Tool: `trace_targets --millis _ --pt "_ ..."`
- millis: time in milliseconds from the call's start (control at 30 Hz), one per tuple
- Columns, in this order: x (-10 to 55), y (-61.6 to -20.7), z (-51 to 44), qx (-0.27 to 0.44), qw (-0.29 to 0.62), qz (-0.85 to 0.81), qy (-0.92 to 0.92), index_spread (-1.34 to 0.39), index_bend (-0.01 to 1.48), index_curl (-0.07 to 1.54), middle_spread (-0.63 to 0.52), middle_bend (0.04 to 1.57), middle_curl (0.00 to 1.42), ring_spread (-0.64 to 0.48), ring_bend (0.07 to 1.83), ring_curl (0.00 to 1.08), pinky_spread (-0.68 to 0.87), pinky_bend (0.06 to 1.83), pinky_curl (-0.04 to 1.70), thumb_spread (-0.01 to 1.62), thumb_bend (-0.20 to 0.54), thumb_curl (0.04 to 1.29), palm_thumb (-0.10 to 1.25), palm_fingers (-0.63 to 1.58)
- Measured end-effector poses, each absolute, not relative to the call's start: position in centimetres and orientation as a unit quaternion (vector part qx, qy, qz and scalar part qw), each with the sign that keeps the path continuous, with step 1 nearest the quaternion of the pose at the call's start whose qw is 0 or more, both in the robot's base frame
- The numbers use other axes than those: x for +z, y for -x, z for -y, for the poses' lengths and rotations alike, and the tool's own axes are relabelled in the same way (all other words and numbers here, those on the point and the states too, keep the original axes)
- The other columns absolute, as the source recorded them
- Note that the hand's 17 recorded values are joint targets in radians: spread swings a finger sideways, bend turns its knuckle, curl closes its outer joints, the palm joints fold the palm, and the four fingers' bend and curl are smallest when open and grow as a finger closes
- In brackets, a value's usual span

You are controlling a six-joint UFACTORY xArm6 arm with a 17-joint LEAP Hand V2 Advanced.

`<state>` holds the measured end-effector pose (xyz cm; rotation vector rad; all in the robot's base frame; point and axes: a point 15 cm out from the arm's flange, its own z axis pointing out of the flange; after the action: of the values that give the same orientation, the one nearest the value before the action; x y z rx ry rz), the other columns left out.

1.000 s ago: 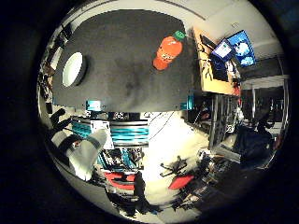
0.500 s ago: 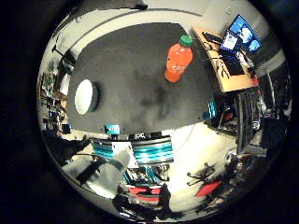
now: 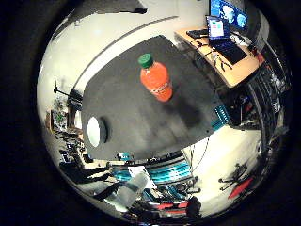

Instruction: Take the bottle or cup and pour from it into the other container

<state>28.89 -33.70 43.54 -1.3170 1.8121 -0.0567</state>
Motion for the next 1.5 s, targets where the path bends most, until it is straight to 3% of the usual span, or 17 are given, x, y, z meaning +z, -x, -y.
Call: trace_targets --millis 333,600,1500 --pt "39.8 -29.4 41.7 -0.032 0.511 -0.711 0.482 -0.23 0.16 0.27 0.05 0.27 0.35 0.16 0.42 0.25 0.40 0.84 0.00 0.92 -0.031 0.29 0.25 0.11" --pt "34.4 -29.5 45.1 0.002 0.550 -0.703 0.451 -0.22 0.16 0.27 0.06 0.27 0.34 0.16 0.42 0.24 0.39 0.84 0.00 0.92 -0.031 0.29 0.25 0.10" --pt "24.5 -32.4 44.0 0.067 0.593 -0.676 0.432 -0.22 0.16 0.27 0.06 0.27 0.34 0.15 0.45 0.25 0.38 0.82 0.00 0.91 -0.031 0.30 0.29 0.09"
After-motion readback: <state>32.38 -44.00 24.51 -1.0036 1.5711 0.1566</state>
